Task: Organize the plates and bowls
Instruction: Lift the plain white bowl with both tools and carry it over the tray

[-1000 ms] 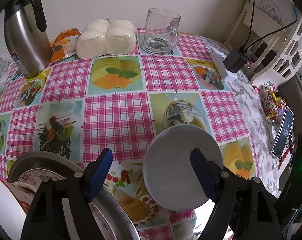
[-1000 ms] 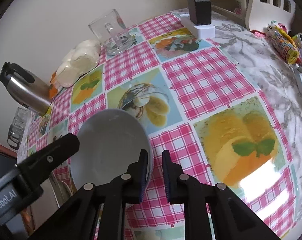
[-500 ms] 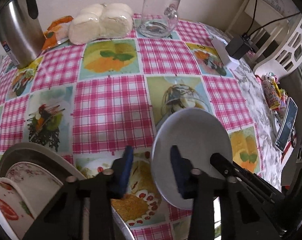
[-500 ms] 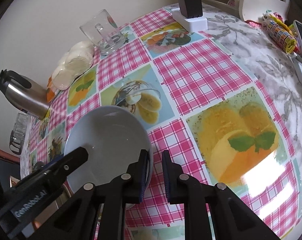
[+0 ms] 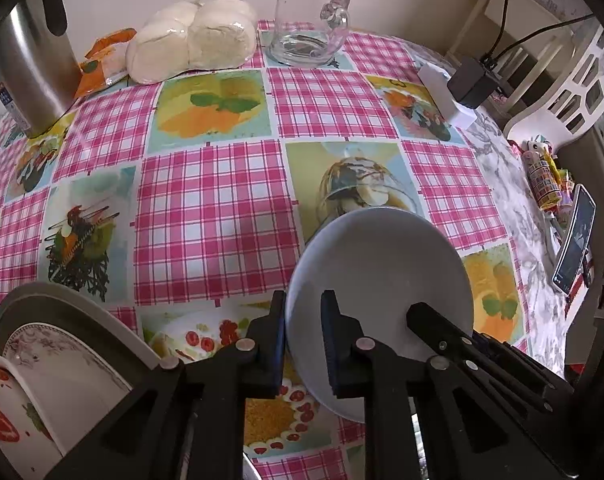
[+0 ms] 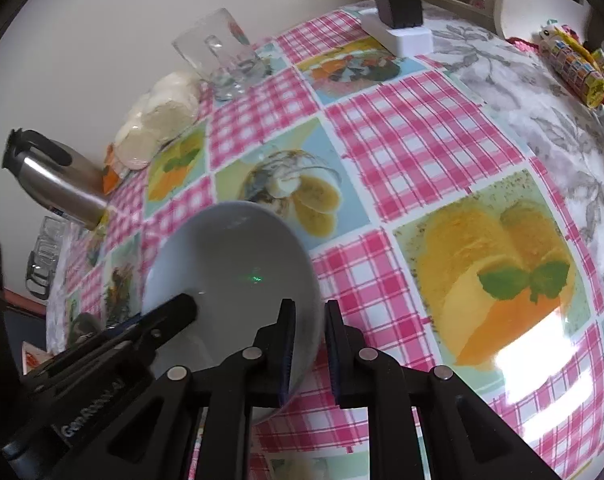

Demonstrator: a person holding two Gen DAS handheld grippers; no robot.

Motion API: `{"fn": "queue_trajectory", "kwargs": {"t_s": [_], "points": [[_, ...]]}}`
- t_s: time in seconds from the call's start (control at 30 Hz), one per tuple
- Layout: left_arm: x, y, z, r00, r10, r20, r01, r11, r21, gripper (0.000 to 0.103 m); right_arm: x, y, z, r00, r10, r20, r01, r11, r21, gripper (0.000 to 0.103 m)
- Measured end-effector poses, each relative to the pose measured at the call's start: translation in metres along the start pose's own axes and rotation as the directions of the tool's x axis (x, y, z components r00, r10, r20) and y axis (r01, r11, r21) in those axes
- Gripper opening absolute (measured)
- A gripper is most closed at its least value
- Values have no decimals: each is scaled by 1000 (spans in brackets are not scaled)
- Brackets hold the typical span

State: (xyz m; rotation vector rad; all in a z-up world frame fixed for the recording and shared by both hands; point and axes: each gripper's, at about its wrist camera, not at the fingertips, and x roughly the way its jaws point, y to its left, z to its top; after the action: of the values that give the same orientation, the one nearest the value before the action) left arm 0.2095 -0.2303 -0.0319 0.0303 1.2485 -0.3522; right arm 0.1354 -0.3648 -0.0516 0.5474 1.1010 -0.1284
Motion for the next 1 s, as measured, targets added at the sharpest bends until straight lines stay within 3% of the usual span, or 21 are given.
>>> {"fn": "queue_trajectory", "kwargs": {"t_s": [0.23, 0.43, 0.7, 1.0], "points": [[-12, -1, 1, 1000, -7, 23, 7, 1000, 3, 17, -2, 1, -1, 1000, 15, 7, -15, 1000, 9, 16], [-41, -4, 4, 996, -31, 84, 30, 999, 12, 17, -31, 8, 4, 996, 36, 80, -36, 999, -2, 16], [-88, 9, -2, 981, -94, 168, 101, 994, -34, 17, -75, 30, 8, 982, 81, 171, -75, 996, -39, 16], [-130, 37, -15, 965, -125, 231, 143, 988, -61, 17, -97, 60, -6, 975, 119, 187, -102, 990, -99, 16]]}}
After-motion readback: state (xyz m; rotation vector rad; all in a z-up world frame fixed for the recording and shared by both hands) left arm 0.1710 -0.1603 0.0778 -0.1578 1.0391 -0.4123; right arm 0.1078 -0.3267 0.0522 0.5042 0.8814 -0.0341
